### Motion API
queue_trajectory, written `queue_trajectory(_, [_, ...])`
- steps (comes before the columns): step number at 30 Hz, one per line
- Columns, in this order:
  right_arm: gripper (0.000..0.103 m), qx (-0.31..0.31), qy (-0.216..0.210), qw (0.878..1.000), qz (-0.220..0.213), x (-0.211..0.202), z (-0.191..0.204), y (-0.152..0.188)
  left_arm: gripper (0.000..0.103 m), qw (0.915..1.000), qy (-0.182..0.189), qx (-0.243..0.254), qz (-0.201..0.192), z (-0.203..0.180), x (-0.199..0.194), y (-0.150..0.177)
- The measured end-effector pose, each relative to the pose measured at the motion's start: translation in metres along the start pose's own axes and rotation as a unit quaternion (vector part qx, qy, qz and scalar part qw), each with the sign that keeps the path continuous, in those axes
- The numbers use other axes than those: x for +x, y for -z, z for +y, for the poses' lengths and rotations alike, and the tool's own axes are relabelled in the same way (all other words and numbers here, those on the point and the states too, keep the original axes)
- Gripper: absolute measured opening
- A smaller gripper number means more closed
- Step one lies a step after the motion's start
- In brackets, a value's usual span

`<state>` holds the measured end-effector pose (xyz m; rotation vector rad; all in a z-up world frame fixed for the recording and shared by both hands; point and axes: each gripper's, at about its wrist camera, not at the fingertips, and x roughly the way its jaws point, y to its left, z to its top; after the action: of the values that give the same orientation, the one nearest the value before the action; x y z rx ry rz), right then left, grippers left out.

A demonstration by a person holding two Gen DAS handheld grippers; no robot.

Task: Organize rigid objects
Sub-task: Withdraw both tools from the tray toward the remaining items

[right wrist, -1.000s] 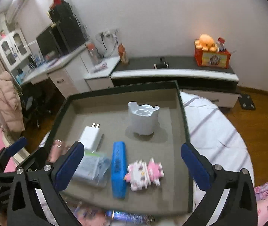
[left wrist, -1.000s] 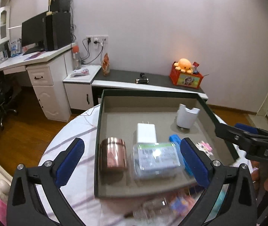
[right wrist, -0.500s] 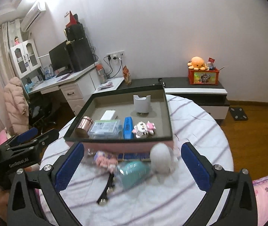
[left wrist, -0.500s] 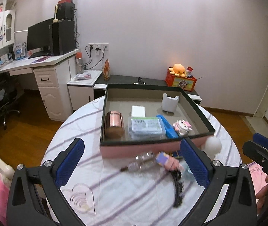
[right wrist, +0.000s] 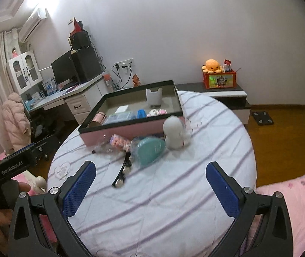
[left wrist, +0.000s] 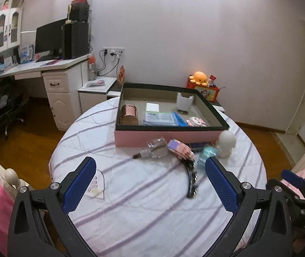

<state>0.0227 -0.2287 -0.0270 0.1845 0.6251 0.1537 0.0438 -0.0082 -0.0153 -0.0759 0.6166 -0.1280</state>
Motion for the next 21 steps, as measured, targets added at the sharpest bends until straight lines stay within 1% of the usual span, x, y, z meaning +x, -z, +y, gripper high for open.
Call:
queue_trajectory(7, [0.103, -0.010, -0.005, 1.000, -0.002, -0.001, 0.008, 0.000, 0.103, 0.9997, -0.005, 0.022, -0.005, -0.006, -0.016, 0.013])
queue_trajectory(15, [0.103, -0.015, -0.007, 1.000, 0.006, 0.003, 0.014, 0.003, 0.103, 0.9999, -0.012, 0.008, 0.000, 0.008, -0.014, 0.015])
queue_trajectory(21, [0.103, -0.014, -0.006, 1.000, 0.013, 0.007, 0.013, 0.005, 0.103, 0.9999, -0.013, 0.007, 0.007, 0.009, -0.009, 0.018])
